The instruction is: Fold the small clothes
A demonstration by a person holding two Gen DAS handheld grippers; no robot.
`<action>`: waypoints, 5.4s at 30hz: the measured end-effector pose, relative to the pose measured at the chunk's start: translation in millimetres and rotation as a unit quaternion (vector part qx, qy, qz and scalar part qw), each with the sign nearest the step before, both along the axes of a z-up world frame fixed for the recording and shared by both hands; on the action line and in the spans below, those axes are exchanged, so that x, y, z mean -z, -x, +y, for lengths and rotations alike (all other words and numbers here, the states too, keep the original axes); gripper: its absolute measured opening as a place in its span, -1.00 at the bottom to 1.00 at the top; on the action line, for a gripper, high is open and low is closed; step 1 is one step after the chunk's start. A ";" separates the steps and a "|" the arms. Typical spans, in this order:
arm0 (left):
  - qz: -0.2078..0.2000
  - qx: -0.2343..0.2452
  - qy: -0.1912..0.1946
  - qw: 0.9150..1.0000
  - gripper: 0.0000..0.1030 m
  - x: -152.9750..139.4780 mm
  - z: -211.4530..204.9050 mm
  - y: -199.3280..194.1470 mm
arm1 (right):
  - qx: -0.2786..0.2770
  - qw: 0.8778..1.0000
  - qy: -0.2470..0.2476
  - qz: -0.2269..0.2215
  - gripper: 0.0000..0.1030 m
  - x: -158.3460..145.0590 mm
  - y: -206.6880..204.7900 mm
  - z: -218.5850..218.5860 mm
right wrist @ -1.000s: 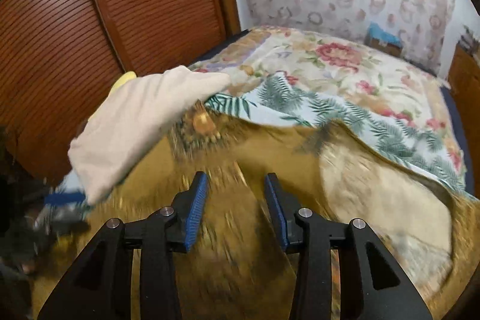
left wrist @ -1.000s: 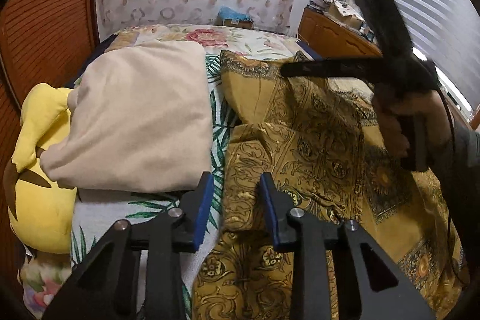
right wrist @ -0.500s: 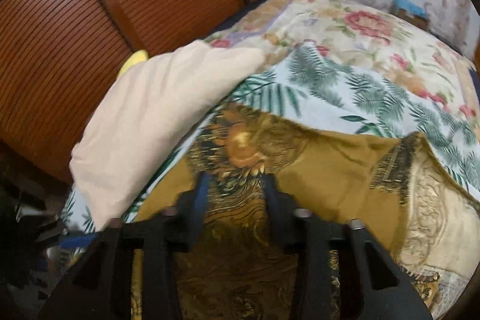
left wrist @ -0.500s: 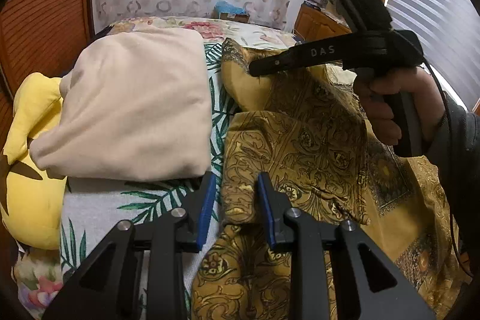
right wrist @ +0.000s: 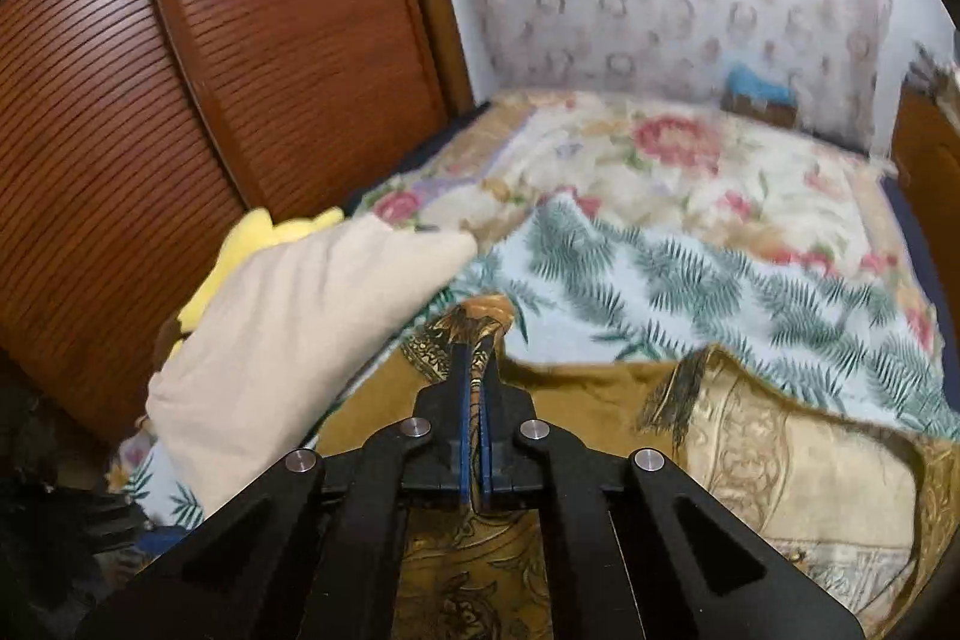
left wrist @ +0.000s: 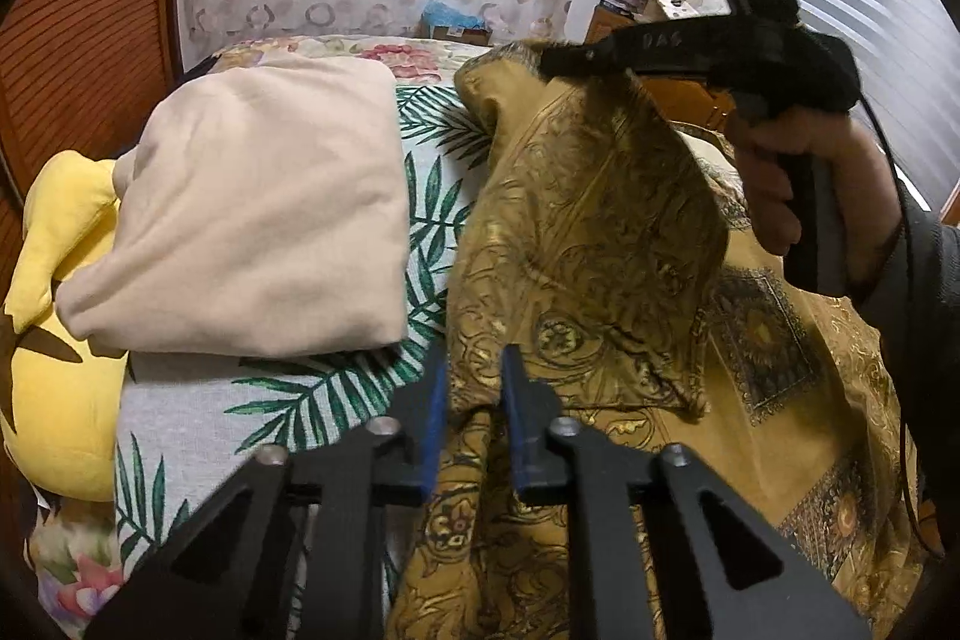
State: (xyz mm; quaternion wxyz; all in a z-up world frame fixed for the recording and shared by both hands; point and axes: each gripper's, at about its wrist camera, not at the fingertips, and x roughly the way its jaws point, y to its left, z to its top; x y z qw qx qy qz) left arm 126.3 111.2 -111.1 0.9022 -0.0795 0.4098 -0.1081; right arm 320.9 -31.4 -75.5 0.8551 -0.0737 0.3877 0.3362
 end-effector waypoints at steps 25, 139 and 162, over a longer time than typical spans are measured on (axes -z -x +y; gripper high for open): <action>-0.059 -0.048 -0.050 0.996 -0.27 -35.1 5.1 39.5 | -0.002 0.998 0.033 -0.056 0.06 -25.1 81.1 -114.1; -0.106 0.063 -0.056 0.991 0.15 -69.4 -127.4 47.7 | 0.184 0.967 0.109 -0.139 -0.96 -24.6 118.3 -345.1; -0.118 0.080 -0.047 0.989 0.15 -76.4 -151.4 62.1 | 0.196 0.978 0.054 -0.045 -0.11 -12.0 143.9 -368.8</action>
